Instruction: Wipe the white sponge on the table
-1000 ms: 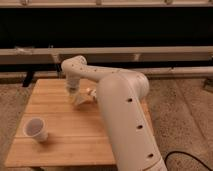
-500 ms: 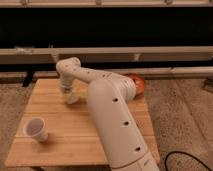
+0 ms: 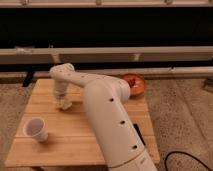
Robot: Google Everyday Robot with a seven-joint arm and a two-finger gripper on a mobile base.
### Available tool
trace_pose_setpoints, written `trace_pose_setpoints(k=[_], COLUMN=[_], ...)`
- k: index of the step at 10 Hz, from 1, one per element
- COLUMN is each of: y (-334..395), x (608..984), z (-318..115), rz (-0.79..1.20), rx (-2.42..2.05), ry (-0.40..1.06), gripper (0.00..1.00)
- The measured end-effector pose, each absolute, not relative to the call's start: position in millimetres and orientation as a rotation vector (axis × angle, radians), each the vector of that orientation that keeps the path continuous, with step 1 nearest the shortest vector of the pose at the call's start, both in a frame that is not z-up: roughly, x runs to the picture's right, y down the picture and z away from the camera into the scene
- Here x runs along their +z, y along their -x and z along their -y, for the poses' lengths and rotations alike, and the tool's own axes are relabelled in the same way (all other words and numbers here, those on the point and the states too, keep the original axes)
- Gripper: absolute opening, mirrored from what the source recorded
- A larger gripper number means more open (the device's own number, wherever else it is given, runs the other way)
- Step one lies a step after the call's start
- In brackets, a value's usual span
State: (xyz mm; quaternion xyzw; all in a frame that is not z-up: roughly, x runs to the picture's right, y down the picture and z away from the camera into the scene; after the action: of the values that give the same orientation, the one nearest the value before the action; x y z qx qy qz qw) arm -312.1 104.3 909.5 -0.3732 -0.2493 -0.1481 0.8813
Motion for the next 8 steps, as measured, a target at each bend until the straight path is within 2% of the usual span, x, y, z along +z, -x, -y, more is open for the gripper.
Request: trace_pose_setpoints(k=[3, 8], y=[294, 277], x=[901, 904], z=[-119, -119], rz=[0.561, 0.565], rx=[-0.283, -0.238], ry=[0.791, 0.783], gripper=[0.00, 0.00])
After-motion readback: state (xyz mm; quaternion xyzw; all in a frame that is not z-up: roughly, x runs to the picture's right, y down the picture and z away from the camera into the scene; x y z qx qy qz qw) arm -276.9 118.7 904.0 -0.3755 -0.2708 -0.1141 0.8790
